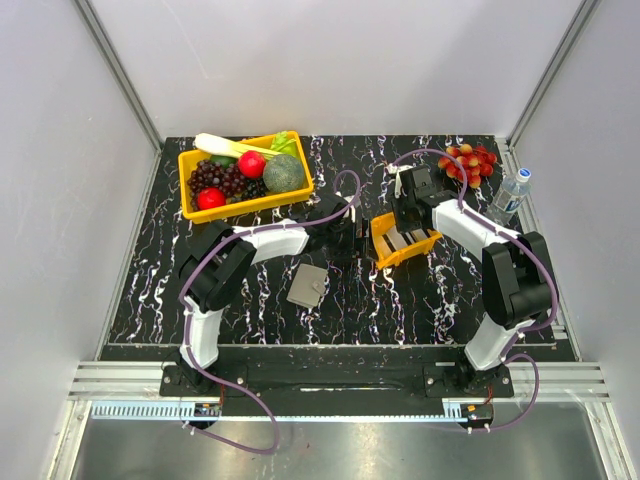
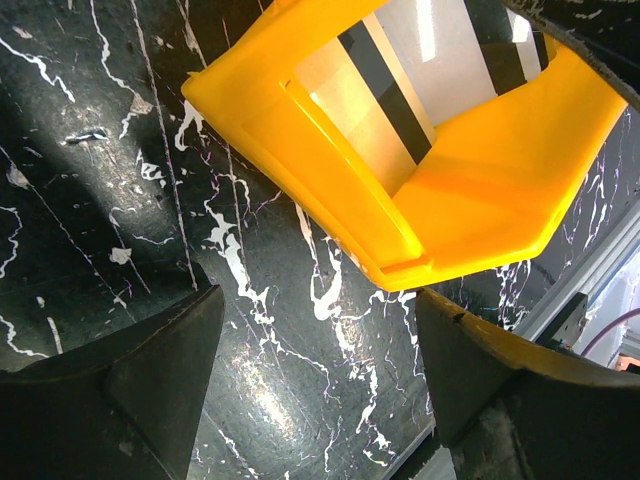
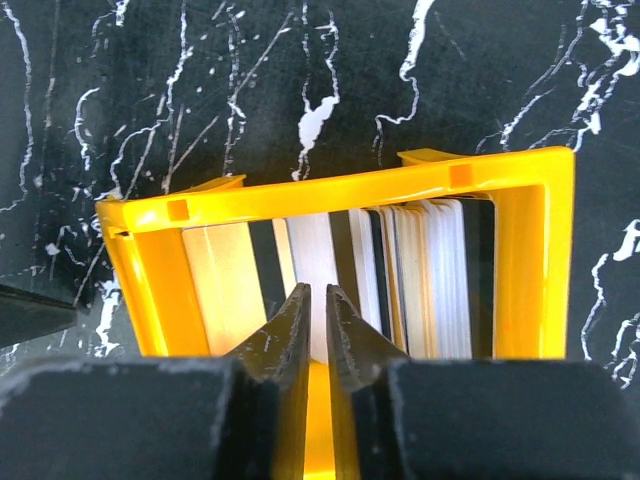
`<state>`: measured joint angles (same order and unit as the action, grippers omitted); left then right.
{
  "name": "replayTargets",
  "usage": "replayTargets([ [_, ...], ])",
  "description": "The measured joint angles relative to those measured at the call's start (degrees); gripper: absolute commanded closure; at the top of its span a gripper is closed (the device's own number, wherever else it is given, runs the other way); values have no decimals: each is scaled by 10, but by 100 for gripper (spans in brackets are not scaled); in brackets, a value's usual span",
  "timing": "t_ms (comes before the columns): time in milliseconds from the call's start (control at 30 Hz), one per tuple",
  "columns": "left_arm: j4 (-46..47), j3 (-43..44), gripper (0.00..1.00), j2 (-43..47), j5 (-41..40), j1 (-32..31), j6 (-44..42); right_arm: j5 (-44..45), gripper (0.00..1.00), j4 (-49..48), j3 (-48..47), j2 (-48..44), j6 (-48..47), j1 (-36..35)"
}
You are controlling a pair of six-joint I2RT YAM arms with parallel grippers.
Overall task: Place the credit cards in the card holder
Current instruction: Pick up the credit card from the storage box.
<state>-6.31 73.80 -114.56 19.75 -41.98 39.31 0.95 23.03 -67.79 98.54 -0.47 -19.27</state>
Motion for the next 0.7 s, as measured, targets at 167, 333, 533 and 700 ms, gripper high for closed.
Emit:
replayTargets([
  [167, 0, 0, 20, 0, 0, 0, 0, 31, 62, 0, 0, 0, 2, -1],
  [333, 0, 0, 20, 0, 1, 1, 0, 52, 63, -3, 0, 0, -2, -1],
  [533, 0, 1, 20, 0, 2, 2, 0, 55, 67, -5, -1, 5, -2, -1],
  [700, 0, 1, 20, 0, 2, 3, 0, 50, 71, -6, -2, 27, -1, -1],
])
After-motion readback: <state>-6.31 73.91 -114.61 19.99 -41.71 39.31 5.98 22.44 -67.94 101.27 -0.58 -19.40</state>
